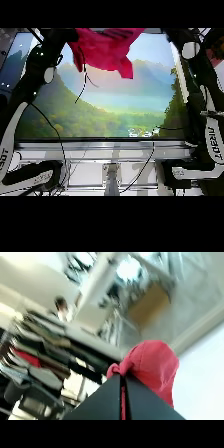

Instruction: Fold the clothes and pants, and hang the long-sleeved shirts on hangers.

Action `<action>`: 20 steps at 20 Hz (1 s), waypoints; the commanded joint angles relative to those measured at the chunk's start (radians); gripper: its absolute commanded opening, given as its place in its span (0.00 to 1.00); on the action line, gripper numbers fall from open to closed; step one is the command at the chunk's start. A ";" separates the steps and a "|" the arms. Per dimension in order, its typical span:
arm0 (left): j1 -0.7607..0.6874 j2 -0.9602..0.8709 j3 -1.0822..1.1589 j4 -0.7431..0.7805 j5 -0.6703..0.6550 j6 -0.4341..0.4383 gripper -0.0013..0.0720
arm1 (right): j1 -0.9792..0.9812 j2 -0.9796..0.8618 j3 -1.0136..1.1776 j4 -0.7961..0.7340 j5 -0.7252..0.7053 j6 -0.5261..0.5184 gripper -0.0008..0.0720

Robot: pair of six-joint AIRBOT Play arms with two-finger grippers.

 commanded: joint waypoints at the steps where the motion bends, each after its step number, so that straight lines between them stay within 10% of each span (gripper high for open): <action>1: 0.003 -0.003 0.009 0.000 0.091 0.000 0.03 | -0.001 -0.001 0.061 -0.027 -0.098 -0.110 0.02; 4: 0.003 -0.007 0.009 0.000 -0.013 0.000 0.03 | -0.008 -0.001 0.071 -0.032 0.057 -0.175 0.02; 7: 0.003 -0.007 0.008 0.000 -0.388 0.002 0.03 | -0.049 -0.001 0.071 -0.084 0.357 -0.174 0.02; 10: -0.021 -0.006 -0.031 -0.006 -0.679 0.161 0.03 | -0.088 0.000 0.063 -0.221 0.726 -0.171 0.02; 20: -0.172 0.164 -0.476 -0.267 -0.784 0.325 0.02 | -0.087 0.127 -0.370 -0.373 0.948 -0.135 0.02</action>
